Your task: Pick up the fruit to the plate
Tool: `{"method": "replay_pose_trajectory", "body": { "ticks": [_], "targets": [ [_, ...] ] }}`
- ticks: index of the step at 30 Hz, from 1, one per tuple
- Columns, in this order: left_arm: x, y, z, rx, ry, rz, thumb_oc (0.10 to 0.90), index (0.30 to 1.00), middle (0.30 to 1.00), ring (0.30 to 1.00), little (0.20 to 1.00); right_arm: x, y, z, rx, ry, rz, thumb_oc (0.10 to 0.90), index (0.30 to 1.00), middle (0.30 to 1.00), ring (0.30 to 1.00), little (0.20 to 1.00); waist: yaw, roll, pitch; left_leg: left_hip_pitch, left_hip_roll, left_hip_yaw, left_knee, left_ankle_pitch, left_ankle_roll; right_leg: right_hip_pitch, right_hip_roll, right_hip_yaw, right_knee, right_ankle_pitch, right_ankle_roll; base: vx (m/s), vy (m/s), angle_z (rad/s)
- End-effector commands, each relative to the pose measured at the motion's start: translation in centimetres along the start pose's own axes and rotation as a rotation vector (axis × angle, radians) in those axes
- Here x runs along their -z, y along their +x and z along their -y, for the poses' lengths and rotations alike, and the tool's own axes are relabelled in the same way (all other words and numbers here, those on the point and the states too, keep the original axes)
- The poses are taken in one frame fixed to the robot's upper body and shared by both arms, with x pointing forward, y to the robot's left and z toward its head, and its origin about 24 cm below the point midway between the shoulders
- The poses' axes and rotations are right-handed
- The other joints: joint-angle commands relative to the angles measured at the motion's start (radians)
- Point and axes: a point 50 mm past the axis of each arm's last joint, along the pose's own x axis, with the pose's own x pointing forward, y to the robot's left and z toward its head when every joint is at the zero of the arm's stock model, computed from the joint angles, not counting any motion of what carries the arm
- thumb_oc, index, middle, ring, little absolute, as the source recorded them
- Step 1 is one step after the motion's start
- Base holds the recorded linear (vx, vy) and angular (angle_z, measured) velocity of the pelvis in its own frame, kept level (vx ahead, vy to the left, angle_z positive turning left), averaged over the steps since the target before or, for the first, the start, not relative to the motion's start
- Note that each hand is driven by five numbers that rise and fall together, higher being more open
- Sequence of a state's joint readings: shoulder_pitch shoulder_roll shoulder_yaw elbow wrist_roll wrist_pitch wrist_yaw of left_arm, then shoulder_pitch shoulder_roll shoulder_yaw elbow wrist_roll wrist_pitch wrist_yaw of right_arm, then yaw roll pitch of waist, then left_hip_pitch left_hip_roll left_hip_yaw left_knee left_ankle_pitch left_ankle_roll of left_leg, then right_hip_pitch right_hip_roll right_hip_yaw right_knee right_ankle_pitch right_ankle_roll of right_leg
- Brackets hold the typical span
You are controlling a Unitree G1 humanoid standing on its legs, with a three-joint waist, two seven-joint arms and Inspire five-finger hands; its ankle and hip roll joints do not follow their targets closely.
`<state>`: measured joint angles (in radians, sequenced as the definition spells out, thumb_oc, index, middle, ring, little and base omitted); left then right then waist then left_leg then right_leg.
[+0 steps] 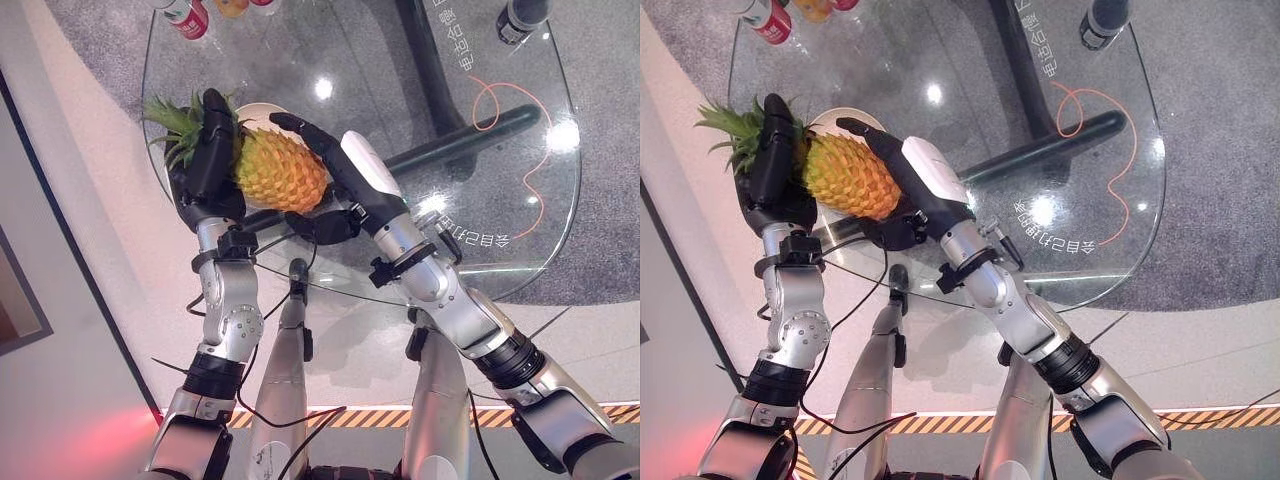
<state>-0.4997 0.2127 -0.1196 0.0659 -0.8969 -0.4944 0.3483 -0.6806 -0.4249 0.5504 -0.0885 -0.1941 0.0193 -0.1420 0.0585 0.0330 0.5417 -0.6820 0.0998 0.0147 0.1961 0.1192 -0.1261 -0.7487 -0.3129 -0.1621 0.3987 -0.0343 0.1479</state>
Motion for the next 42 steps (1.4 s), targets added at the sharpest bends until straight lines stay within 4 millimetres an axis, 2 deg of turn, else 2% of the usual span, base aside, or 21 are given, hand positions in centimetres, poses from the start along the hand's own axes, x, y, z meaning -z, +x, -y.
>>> {"method": "replay_pose_trajectory", "body": {
  "ticks": [1, 17, 29, 36, 42],
  "targets": [
    [-5.1, 1.0, 4.4, 0.193, -0.015, 0.333, 0.100, 0.300, 0.300, 0.300, 0.200, -6.4, 2.0, 2.6, 0.152, 0.064, 0.327, 0.800, 0.900, 0.900, 0.900, 0.900, 0.022, 0.007, -0.022, -0.004, -0.005, -0.014, 0.013, -0.009, 0.036, 0.060, 0.037, -0.010, -0.094, 0.103, -0.005, 0.00, 0.000, 0.00],
    [-6.4, 1.3, 4.6, 0.109, 0.125, 0.494, 0.100, 0.300, 0.300, 0.300, 0.200, -6.4, 2.3, 2.7, 0.167, 0.064, 0.320, 0.800, 0.900, 0.900, 0.900, 0.900, 0.025, 0.003, -0.022, -0.001, -0.004, -0.016, 0.008, -0.005, 0.031, 0.066, 0.041, -0.011, -0.095, 0.098, -0.009, 0.00, 0.000, 0.00],
    [-7.2, 1.3, 5.3, 0.073, 0.240, 0.647, 0.100, 0.300, 0.300, 0.300, 0.200, -5.6, 2.1, 3.7, 0.276, 0.145, 0.284, 0.800, 0.900, 0.900, 0.900, 0.900, 0.016, -0.006, -0.022, -0.015, 0.004, -0.012, 0.005, 0.003, 0.028, 0.051, 0.051, -0.006, -0.094, 0.101, -0.013, 0.00, 0.000, 0.00],
    [-7.4, 1.6, 5.1, 0.041, 0.313, 0.696, 0.100, 0.300, 0.300, 0.300, 0.200, -3.6, 1.1, 5.0, 0.417, 0.201, 0.205, 0.800, 0.900, 0.900, 0.900, 0.900, -0.004, -0.008, -0.022, -0.018, 0.009, -0.004, 0.008, 0.000, 0.026, 0.042, 0.054, 0.004, -0.089, 0.099, -0.012, 0.00, 0.004, 0.00],
    [-7.5, 1.5, 4.3, 0.018, 0.375, 0.731, 0.100, 0.300, 0.300, 0.300, 0.200, 0.2, -1.2, 7.0, 0.604, 0.163, 0.073, 0.800, 0.900, 0.900, 0.900, 0.900, -0.028, -0.013, -0.022, -0.003, 0.015, 0.006, 0.010, -0.015, 0.024, 0.049, 0.053, 0.013, -0.087, 0.092, -0.006, 0.00, 0.010, 0.00]
  ]
}}
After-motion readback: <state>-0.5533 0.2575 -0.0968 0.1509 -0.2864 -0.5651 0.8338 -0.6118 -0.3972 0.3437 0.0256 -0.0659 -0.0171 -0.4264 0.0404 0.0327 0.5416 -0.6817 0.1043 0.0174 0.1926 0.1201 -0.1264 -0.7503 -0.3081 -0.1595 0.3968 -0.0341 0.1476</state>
